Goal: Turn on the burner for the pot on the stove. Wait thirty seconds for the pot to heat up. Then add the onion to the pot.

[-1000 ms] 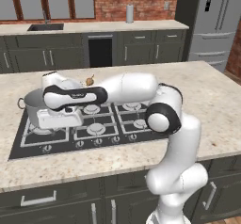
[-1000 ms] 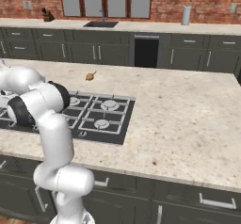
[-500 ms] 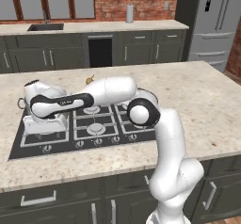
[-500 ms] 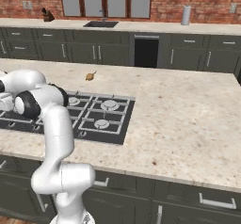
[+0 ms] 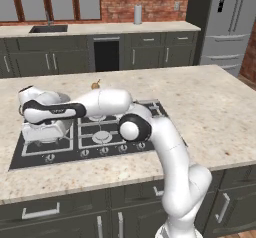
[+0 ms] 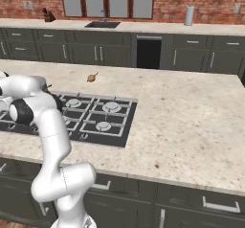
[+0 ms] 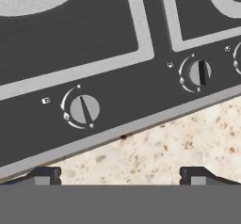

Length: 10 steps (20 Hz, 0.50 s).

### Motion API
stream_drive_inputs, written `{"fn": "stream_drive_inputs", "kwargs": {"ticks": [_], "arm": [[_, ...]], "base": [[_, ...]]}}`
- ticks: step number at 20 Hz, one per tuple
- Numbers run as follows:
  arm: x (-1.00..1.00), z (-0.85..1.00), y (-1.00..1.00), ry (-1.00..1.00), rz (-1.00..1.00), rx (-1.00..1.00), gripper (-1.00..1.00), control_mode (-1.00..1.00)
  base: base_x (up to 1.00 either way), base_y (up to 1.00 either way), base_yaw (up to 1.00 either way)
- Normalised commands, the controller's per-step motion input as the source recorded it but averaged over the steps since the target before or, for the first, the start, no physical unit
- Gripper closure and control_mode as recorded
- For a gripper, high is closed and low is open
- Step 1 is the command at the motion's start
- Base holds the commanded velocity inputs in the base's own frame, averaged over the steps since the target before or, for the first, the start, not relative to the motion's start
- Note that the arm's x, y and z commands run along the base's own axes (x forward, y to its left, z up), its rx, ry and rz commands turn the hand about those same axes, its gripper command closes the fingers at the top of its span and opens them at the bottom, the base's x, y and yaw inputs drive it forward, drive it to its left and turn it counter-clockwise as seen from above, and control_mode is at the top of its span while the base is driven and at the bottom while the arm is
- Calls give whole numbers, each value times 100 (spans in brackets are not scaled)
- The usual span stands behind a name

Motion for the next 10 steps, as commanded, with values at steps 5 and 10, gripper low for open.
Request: {"fn": "stream_drive_inputs", "kwargs": {"ticks": [5, 10], "arm": [[32, -28, 0, 1, 0, 0, -100, -100], [23, -26, 0, 0, 0, 0, -100, -100]], "base": [[0, 0, 0], [0, 0, 0]]}}
